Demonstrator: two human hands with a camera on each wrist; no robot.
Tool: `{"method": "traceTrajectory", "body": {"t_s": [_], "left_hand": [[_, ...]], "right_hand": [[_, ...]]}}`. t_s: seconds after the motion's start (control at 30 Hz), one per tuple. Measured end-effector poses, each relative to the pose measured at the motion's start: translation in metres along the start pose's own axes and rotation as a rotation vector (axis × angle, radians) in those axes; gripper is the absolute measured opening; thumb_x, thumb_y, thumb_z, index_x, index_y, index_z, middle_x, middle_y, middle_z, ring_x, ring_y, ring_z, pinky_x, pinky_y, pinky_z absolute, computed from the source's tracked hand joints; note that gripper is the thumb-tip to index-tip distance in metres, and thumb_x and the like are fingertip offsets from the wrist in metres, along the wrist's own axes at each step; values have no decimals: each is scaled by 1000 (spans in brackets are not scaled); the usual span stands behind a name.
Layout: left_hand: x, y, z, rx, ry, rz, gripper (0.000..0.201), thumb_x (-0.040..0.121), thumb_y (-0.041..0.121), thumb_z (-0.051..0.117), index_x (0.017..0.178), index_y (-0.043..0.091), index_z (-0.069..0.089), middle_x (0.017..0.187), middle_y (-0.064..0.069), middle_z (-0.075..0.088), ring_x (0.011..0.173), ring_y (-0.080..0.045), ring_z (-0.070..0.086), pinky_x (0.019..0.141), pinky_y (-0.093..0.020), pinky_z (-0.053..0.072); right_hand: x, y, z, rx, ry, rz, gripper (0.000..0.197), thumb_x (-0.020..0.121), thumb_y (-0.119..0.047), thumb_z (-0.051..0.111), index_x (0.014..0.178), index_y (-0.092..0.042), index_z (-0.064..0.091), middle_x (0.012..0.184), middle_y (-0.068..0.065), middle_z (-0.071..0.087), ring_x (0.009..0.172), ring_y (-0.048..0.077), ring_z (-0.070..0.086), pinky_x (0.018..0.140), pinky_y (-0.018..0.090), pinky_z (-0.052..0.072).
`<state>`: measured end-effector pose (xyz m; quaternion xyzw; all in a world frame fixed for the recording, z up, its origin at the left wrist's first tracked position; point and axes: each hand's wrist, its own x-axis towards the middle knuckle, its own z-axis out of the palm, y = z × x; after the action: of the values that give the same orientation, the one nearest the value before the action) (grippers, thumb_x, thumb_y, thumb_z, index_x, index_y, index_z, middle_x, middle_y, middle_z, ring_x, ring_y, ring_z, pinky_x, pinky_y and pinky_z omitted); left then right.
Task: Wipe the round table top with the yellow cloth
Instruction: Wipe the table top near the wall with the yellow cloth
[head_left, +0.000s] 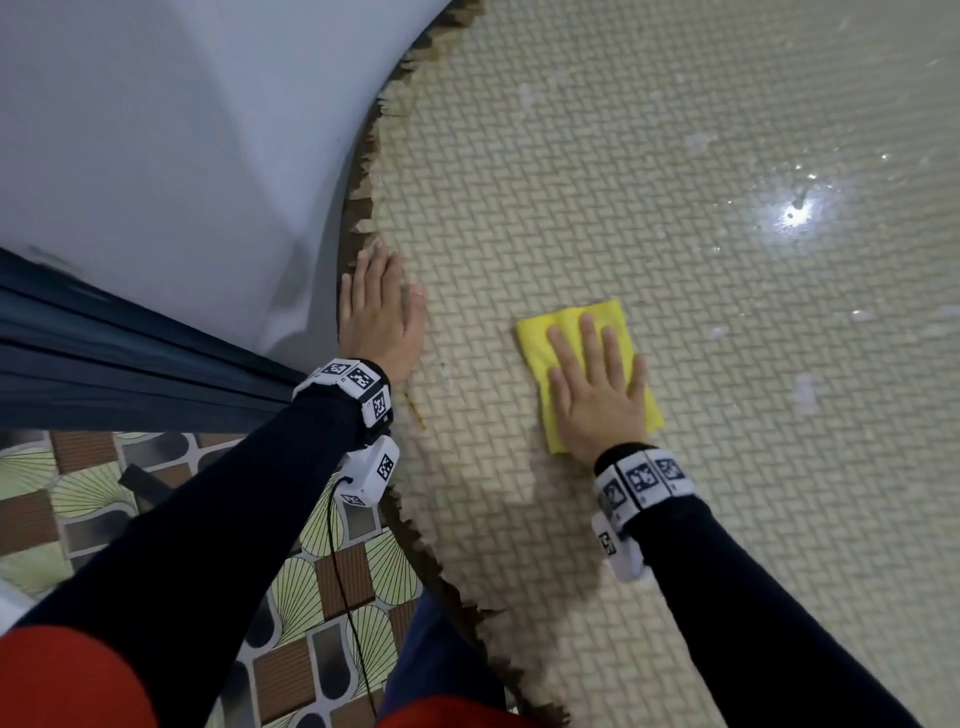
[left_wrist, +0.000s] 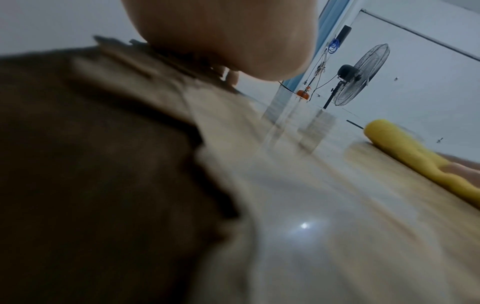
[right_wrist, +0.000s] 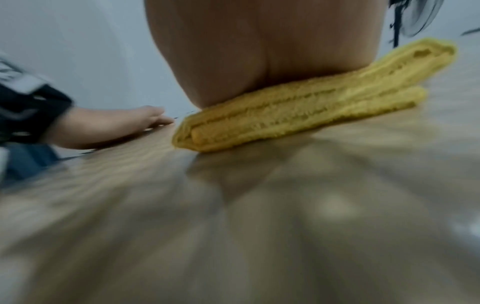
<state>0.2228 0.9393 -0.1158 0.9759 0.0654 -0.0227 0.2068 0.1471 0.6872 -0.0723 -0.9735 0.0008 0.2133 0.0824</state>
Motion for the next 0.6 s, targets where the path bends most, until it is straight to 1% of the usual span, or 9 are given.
{"method": "traceTrajectory", "body": {"t_s": [0.07, 0.13, 0.17, 0.23, 0.3, 0.37, 0.47, 0.53, 0.6], "left_hand": [[0, -1, 1, 9, -5, 4, 62, 98, 43, 13, 153, 16, 22, 163, 0, 9, 149, -14, -1, 121, -37, -5], [0, -2, 1, 13, -14, 9, 63, 97, 44, 13, 154, 16, 21, 163, 0, 8, 150, -15, -1, 121, -37, -6], [-1, -3, 1, 13, -14, 11, 63, 97, 44, 13, 153, 16, 21, 163, 0, 8, 150, -15, -1, 121, -37, -6], [-2, -3, 1, 8, -2, 15, 65, 96, 45, 12, 153, 16, 24, 163, 0, 10, 150, -16, 2, 121, -37, -5], [-2, 0, 2, -4, 15, 8, 65, 95, 46, 12, 152, 16, 27, 162, 0, 13, 150, -16, 4, 120, -37, -4], [-3, 2, 1, 1, 18, -5, 65, 95, 45, 14, 151, 16, 28, 162, 0, 15, 149, -16, 5, 120, -37, -3], [-4, 3, -5, -3, 11, -5, 61, 97, 41, 19, 152, 15, 27, 162, -1, 14, 150, -19, 5, 120, -38, -3], [-9, 4, -11, -33, 8, -22, 59, 98, 39, 21, 152, 14, 25, 162, -2, 12, 150, -20, 4, 120, -38, -3], [-19, 5, -18, -52, -8, -40, 61, 98, 40, 20, 152, 13, 23, 162, -4, 11, 150, -21, 3, 121, -38, -2]], "right_hand": [[27, 0, -13, 59, 23, 128, 50, 101, -48, 9, 148, -47, -10, 158, -8, -23, 145, 18, -22, 114, 55, -13], [62, -15, -25, 76, 12, 179, 52, 101, -49, 10, 148, -45, -10, 158, -4, -25, 144, 23, -23, 112, 60, -14], [75, -26, -27, 67, 5, 156, 52, 101, -49, 10, 149, -44, -11, 157, -2, -26, 144, 25, -23, 111, 61, -14], [85, -46, -23, 16, -7, 27, 52, 101, -49, 9, 148, -44, -11, 157, -2, -25, 145, 25, -23, 111, 60, -15], [67, -58, -10, -45, -14, -127, 52, 101, -49, 9, 148, -43, -11, 158, -3, -24, 146, 23, -20, 113, 57, -15], [26, -60, 8, -91, -3, -251, 51, 102, -46, 12, 150, -42, -7, 160, -3, -17, 147, 23, -14, 114, 55, -11], [-43, -30, 29, -88, 29, -356, 51, 100, -41, 21, 151, -39, 17, 161, -3, 12, 147, 26, 12, 114, 53, 5], [-57, 10, 28, -97, 12, -281, 51, 99, -43, 20, 150, -40, 18, 160, -4, 16, 146, 27, 17, 114, 52, 5], [-42, 40, 13, -55, 59, -82, 50, 99, -47, 15, 149, -45, 9, 161, -6, 5, 148, 28, 6, 115, 51, -5]]}}
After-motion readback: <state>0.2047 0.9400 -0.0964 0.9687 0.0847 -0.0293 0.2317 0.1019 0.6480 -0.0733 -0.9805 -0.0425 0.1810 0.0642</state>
